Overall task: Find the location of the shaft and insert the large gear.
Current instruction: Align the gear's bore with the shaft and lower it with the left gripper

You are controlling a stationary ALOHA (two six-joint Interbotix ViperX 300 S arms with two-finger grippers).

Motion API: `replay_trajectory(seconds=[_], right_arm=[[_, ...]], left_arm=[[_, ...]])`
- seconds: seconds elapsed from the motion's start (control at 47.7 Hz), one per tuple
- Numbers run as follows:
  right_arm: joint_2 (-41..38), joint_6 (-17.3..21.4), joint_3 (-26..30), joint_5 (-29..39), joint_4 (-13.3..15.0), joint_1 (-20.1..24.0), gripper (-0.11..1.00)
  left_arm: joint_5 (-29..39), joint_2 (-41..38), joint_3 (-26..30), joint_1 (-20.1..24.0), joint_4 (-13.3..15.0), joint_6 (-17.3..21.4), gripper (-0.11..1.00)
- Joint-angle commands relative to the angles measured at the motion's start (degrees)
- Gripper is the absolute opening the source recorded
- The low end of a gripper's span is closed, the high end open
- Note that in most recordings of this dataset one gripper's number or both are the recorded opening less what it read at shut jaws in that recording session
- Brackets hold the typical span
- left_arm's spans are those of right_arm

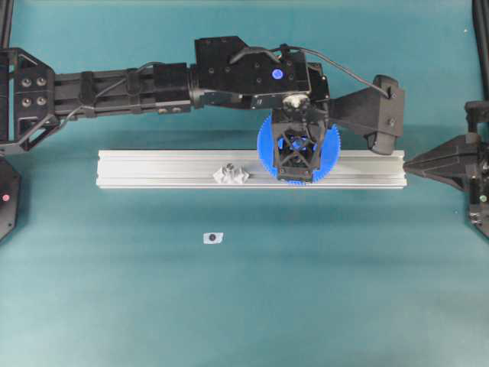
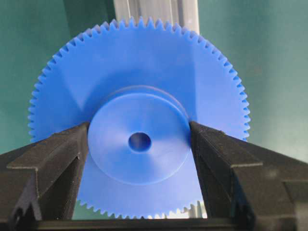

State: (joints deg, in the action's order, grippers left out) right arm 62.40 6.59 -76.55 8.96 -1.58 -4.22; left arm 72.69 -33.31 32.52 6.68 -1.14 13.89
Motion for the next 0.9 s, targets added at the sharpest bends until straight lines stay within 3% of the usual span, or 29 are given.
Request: replay_trajectory(seconds=[0.0,0.88], right_arm=[[-0.3,0.6,0.6,-0.3,0.1,-0.1,-0.03],[-0.3,0.6,0.4,-0.3,0.1,-0.1,-0.03]], left_arm=[[-0.5,1.6,1.8,0.2,-0.2,0.1,0.7],[-1.3,-0.6,1.6,0.2,-0.2,0.0,0.7]])
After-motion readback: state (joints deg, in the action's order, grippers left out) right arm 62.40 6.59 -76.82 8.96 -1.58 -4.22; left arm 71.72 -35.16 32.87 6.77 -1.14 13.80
